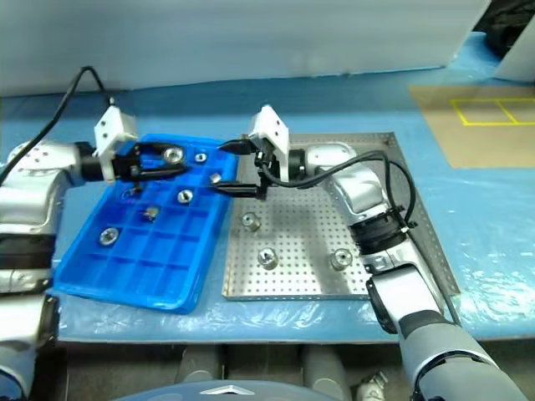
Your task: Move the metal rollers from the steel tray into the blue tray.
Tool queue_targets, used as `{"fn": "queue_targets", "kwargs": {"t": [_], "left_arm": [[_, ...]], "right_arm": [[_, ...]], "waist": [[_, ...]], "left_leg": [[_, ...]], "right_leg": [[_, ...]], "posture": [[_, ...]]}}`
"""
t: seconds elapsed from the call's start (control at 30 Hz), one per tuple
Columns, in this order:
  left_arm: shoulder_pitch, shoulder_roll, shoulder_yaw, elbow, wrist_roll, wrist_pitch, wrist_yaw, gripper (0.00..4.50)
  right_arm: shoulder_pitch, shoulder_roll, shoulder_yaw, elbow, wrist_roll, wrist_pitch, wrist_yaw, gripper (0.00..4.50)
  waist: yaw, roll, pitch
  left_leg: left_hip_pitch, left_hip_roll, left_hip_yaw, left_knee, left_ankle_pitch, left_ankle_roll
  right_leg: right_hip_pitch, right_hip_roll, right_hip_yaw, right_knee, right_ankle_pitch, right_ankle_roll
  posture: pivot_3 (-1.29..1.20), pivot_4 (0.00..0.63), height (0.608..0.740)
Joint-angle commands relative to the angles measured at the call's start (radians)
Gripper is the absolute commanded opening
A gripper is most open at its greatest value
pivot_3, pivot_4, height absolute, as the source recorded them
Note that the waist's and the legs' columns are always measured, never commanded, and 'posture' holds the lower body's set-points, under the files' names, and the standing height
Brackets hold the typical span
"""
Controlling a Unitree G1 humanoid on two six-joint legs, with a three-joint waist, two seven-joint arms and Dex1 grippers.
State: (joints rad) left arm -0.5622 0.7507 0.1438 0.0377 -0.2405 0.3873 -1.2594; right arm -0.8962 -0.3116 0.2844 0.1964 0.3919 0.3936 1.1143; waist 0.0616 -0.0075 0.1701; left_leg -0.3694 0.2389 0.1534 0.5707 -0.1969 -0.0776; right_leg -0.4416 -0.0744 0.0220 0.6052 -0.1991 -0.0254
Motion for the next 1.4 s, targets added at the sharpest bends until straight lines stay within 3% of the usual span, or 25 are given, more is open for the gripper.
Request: {"fn": "queue_targets", "kwargs": {"t": [0.03, 0.27, 0.47, 0.7, 1.2, 1.23, 1.3, 1.4], "left_arm": [[0.155, 0.064, 0.081, -0.173, -0.055, 0.095, 0.04, 1.8], [0.461, 0.131, 0.287, -0.361, -0.157, 0.19, 0.09, 1.8], [0.61, 0.125, 0.348, -0.402, -0.183, 0.192, 0.134, 1.8], [0.672, 0.132, 0.312, -0.334, -0.162, 0.145, 0.162, 1.8], [0.698, 0.132, 0.216, -0.326, -0.176, 0.197, 0.212, 1.8], [0.686, 0.127, 0.208, -0.318, -0.169, 0.194, 0.229, 2.36], [0.673, 0.125, 0.193, -0.307, -0.164, 0.189, 0.24, 2.73], [0.66, 0.126, 0.168, -0.302, -0.159, 0.188, 0.248, 3.69]], "right_arm": [[-0.041, 0.048, 0.029, 0.068, -0.014, -0.062, 0.09, 4.5], [-0.111, 0.161, 0.036, 0.201, -0.029, -0.103, 0.188, 4.5], [-0.158, 0.27, 0.019, 0.286, -0.009, -0.063, 0.227, 4.5], [-0.181, 0.327, 0.013, 0.339, -0.037, -0.086, 0.238, 4.5], [-0.138, 0.298, 0.009, 0.318, -0.065, -0.086, 0.215, 4.5], [-0.136, 0.298, 0.008, 0.318, -0.065, -0.084, 0.211, 4.5], [-0.134, 0.297, 0.005, 0.315, -0.067, -0.082, 0.203, 4.5], [-0.13, 0.29, 0.002, 0.308, -0.07, -0.085, 0.194, 4.5]], "waist": [[0.015, -0.001, 0.0], [0.043, -0.004, 0.002], [0.067, -0.004, 0.002], [0.078, -0.004, 0.002], [0.087, -0.004, 0.002], [0.087, -0.004, 0.002], [0.088, -0.004, 0.002], [0.089, -0.003, 0.001]], "left_leg": [[0.0, 0.0, -0.001, 0.0, 0.001, -0.001], [-0.002, 0.006, -0.006, -0.004, 0.006, -0.01], [-0.001, 0.01, -0.006, -0.007, 0.008, -0.013], [-0.005, 0.016, -0.006, -0.007, 0.01, -0.017], [-0.004, 0.02, -0.006, -0.007, 0.013, -0.022], [-0.004, 0.02, -0.006, -0.007, 0.013, -0.022], [-0.003, 0.02, -0.006, -0.007, 0.014, -0.023], [-0.003, 0.019, -0.006, -0.007, 0.014, -0.024]], "right_leg": [[0.0, 0.0, -0.001, 0.001, 0.0, 0.0], [-0.001, 0.001, -0.018, 0.004, -0.001, 0.001], [0.0, 0.001, -0.02, 0.004, -0.001, 0.001], [0.0, 0.002, -0.022, 0.004, -0.002, 0.0], [0.0, 0.006, -0.022, 0.004, -0.003, 0.001], [0.0, 0.007, -0.022, 0.005, -0.003, 0.001], [0.0, 0.007, -0.022, 0.005, -0.003, 0.001], [0.0, 0.007, -0.022, 0.006, -0.002, 0.001]], "posture": [[0.2, 0.15, 0.74], [0.3, 0.15, 0.74], [0.34, 0.15, 0.74], [0.33, 0.15, 0.74], [0.31, 0.15, 0.74], [0.31, 0.15, 0.74], [0.3, 0.15, 0.74], [0.29, 0.15, 0.74]]}}
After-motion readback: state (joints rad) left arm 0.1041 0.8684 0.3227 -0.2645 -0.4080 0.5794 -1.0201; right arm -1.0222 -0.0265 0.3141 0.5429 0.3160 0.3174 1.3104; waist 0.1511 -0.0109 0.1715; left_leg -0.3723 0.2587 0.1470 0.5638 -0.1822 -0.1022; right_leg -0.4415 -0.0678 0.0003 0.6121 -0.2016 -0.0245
